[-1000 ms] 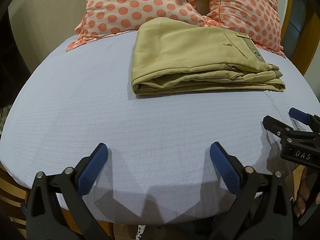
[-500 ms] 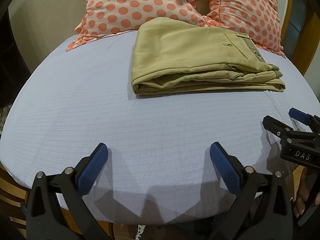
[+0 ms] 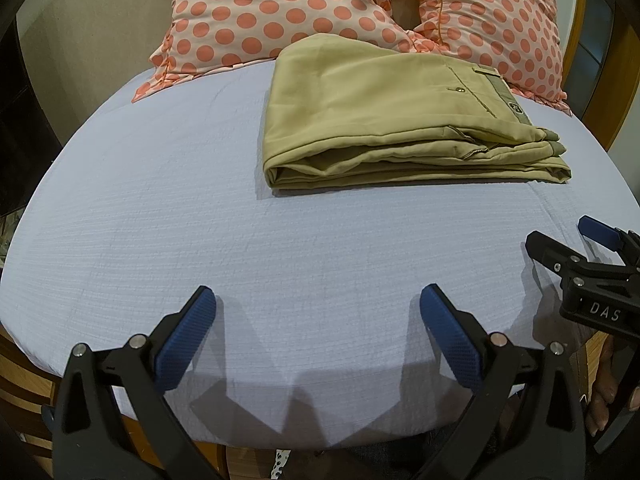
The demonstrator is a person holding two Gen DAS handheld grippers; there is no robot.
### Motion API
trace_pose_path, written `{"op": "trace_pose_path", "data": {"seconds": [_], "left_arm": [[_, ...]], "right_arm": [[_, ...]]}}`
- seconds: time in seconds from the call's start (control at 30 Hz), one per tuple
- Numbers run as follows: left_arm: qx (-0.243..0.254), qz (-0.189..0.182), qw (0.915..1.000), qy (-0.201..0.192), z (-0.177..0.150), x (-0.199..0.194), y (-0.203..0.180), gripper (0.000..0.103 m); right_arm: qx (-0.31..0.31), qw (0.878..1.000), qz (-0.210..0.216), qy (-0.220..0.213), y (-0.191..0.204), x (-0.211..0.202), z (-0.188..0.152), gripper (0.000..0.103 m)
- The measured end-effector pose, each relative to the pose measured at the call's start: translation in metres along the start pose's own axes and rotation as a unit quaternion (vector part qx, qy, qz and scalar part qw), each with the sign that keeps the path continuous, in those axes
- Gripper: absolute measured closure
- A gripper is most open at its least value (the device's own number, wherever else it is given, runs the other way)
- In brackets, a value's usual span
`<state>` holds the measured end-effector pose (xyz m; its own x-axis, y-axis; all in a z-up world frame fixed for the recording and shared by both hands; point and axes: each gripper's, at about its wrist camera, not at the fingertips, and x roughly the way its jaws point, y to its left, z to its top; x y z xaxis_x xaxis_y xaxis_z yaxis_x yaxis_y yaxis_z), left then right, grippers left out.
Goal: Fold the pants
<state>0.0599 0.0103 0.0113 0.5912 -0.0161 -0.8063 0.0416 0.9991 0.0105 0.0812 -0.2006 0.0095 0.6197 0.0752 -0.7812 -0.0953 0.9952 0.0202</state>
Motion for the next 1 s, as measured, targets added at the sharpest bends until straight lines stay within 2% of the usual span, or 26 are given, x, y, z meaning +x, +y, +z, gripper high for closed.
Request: {"op": "trace_pose_path", "data": {"seconds": [0.53, 1.0], "left_arm": [[0.0, 0.0, 1.0, 0.002, 0.0005, 0.0003, 0.0003, 0.002], [0.001, -0.002, 0.9996, 0.027, 0.0036, 0.0037, 0.0035, 0.002]], "right_arm": [[0.0, 1.0, 0.0, -0.001, -0.0004, -0.0002, 0.0001, 0.001], [0.003, 1.0, -0.003, -0.005, 0.0008, 0.0003, 0.0016, 0.001]]}}
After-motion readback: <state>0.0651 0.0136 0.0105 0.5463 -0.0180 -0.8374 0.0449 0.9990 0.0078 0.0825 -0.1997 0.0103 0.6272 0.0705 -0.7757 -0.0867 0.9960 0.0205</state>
